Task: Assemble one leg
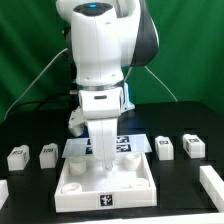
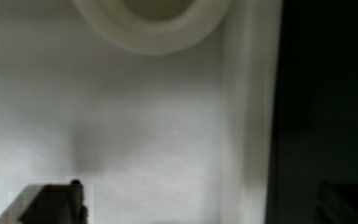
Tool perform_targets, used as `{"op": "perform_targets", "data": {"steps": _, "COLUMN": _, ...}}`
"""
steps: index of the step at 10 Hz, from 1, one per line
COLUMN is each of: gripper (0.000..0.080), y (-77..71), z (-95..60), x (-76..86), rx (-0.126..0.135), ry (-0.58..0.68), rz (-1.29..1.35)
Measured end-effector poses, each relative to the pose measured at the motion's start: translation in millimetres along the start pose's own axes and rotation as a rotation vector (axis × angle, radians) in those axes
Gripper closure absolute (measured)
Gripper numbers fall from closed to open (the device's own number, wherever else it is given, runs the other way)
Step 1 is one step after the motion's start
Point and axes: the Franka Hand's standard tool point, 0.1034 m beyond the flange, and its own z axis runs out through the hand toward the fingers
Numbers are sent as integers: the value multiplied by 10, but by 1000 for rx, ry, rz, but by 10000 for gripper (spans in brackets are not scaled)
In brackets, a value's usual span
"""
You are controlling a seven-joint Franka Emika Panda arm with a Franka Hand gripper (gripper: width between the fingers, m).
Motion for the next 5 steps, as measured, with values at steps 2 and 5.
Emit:
{"op": "perform_targets", "data": {"steps": 2, "gripper": 150, "y": 3, "z": 1, "x": 3, "rx": -1, "ry": 0, "rz": 1}}
{"op": "perform_targets", "data": {"steps": 5, "gripper": 405, "y": 1, "z": 3, "x": 0, "rx": 0, "ry": 0, "rz": 1}}
